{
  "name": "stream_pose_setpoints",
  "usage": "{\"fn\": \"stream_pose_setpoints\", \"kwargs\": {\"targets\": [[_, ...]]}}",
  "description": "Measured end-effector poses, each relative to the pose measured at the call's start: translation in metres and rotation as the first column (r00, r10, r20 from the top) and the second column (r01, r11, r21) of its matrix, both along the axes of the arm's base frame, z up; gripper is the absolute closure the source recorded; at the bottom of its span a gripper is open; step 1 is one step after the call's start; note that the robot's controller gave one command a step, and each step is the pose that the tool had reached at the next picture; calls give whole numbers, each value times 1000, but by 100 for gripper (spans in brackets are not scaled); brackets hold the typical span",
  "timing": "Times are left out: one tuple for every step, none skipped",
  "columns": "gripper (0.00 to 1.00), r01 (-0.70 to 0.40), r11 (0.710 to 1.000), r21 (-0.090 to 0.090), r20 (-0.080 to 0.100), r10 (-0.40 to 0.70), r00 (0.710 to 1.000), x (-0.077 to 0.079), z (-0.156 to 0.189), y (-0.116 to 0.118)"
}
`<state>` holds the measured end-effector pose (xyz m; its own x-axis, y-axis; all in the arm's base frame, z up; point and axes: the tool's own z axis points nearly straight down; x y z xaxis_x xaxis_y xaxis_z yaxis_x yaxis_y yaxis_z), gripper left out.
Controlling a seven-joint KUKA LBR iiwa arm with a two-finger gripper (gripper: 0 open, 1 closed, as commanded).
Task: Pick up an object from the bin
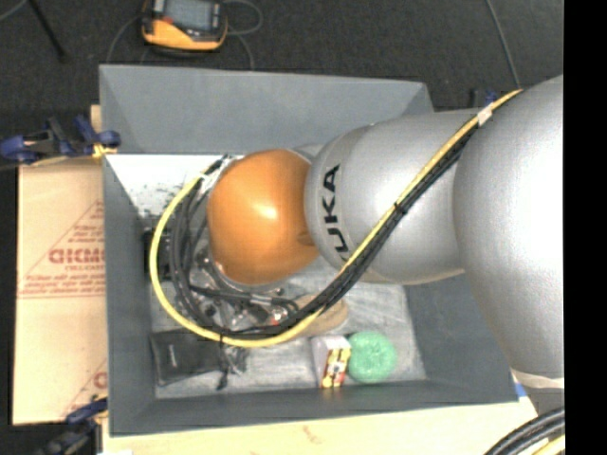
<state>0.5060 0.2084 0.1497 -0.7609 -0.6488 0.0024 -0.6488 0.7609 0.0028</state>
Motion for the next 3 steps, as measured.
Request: {"fn": "stream_pose_setpoints", "kwargs": {"targets": [[100, -123, 992, 4, 11, 123, 992, -14, -77, -1], [100, -122, 993, 4, 11, 122, 993, -14, -77, -1], [100, -105, 995, 0, 3, 105, 995, -13, -37, -2]]}}
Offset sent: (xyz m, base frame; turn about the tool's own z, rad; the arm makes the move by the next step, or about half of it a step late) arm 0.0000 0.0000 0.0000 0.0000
